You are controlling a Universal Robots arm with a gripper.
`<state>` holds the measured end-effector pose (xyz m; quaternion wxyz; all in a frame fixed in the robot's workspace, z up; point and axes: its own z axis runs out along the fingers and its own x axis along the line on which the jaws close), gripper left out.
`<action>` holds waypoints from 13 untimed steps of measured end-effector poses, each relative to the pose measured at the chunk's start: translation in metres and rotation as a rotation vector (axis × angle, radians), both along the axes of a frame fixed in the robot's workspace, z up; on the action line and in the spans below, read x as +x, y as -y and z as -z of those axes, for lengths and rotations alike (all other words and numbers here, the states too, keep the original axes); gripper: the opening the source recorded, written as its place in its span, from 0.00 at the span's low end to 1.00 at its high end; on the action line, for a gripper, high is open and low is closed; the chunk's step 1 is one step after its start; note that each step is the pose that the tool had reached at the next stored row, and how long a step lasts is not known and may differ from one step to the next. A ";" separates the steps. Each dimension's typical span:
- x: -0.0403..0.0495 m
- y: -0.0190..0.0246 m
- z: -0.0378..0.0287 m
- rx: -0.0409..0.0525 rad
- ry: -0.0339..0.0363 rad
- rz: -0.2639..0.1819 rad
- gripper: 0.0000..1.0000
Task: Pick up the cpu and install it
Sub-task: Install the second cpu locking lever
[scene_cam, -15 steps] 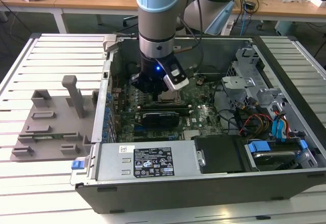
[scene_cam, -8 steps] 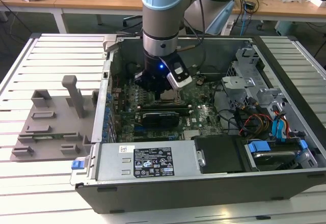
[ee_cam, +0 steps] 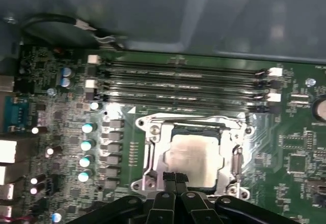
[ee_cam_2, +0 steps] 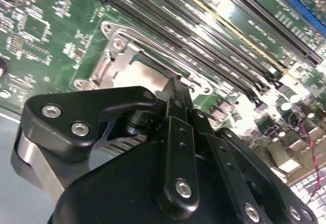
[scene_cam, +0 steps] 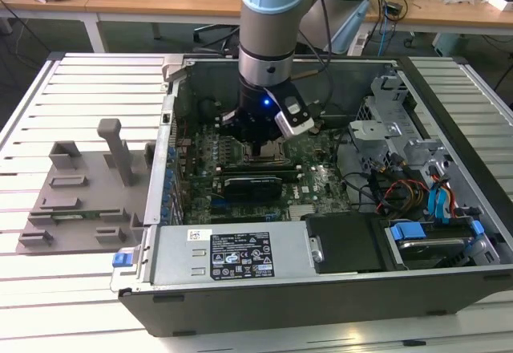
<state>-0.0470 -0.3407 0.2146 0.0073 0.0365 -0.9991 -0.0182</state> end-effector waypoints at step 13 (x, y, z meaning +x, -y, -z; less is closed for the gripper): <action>0.0133 -0.0113 -0.0145 -0.0030 -0.0086 -0.001 0.11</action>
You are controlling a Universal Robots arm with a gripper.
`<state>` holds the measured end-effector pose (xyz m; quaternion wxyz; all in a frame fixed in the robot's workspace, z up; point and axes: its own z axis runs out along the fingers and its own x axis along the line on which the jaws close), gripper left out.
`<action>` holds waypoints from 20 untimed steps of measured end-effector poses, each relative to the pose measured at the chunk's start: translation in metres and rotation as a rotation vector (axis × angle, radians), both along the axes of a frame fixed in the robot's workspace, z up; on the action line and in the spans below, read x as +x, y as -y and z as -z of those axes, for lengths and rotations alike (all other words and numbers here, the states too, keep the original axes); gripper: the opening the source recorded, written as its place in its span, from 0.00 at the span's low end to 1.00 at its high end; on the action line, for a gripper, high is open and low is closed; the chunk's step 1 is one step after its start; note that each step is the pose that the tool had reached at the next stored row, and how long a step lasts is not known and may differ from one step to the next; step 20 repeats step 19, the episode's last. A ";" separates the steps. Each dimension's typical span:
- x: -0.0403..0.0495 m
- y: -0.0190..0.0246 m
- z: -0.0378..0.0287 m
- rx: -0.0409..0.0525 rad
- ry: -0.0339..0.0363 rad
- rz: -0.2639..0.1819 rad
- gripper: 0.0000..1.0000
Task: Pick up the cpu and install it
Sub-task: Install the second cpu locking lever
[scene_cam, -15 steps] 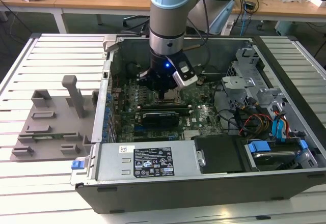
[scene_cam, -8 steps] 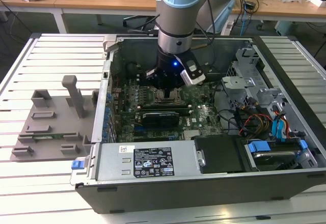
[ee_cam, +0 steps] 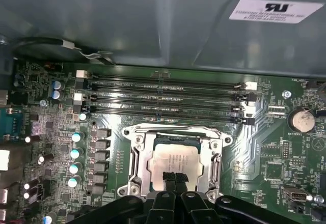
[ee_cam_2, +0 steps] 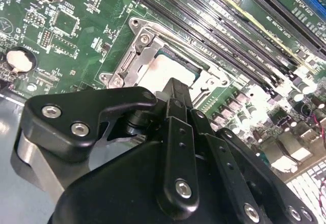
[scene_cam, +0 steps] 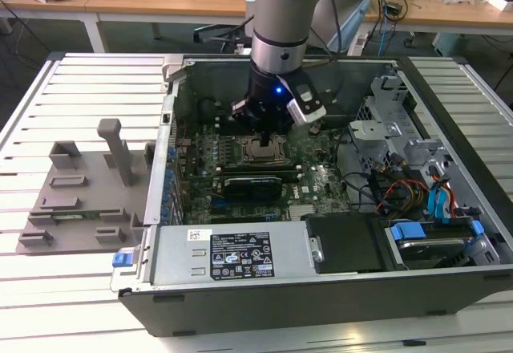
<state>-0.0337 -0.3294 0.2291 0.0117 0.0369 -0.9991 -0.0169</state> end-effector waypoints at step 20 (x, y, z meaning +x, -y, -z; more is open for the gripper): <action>0.0000 -0.0019 -0.0652 -0.0011 0.0001 0.000 0.11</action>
